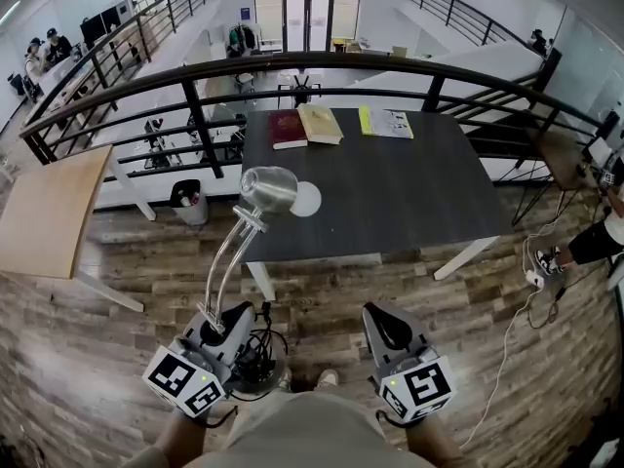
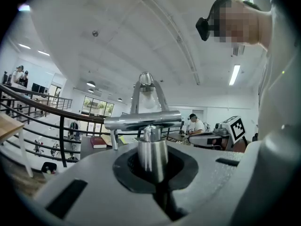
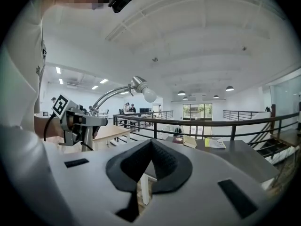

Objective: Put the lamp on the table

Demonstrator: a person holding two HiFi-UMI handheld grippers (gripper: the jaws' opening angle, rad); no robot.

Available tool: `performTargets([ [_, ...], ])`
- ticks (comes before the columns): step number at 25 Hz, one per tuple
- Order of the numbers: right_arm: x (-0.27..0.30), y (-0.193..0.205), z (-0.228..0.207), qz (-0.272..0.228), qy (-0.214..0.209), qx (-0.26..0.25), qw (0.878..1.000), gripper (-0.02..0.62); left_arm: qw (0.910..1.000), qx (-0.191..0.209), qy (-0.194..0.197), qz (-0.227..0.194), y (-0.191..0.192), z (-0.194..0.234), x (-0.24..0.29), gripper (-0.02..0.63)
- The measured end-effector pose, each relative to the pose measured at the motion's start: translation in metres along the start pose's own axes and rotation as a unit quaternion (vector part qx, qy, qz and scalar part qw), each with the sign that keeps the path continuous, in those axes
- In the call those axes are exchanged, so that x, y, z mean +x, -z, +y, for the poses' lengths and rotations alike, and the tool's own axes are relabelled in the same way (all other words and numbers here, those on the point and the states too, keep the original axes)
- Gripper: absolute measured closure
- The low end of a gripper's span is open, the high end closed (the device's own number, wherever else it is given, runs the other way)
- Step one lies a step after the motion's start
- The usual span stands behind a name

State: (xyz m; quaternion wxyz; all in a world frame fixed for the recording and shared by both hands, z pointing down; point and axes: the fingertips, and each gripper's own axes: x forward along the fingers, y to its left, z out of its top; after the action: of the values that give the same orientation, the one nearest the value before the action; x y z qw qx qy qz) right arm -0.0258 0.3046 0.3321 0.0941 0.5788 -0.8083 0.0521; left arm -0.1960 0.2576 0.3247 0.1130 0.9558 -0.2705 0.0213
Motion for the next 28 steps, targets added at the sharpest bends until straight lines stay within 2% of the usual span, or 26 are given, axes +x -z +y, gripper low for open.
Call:
performTargets([
  [10,-0.009,0.008,-0.029,-0.002,-0.016,0.002,1.000,0.597,0.9997,0.005,-0.026,0.000,0.005,-0.024,0.020,0.604],
  [18,-0.026,0.016,-0.056,-0.011,-0.028,0.004,1.000,0.597,0.9987,-0.019,-0.045,-0.015,0.006,-0.043,0.033,0.604],
  [28,-0.046,0.032,-0.080,-0.010,-0.027,0.017,0.999,0.597,0.9985,-0.004,-0.053,-0.011,0.012,-0.065,0.056,0.604],
])
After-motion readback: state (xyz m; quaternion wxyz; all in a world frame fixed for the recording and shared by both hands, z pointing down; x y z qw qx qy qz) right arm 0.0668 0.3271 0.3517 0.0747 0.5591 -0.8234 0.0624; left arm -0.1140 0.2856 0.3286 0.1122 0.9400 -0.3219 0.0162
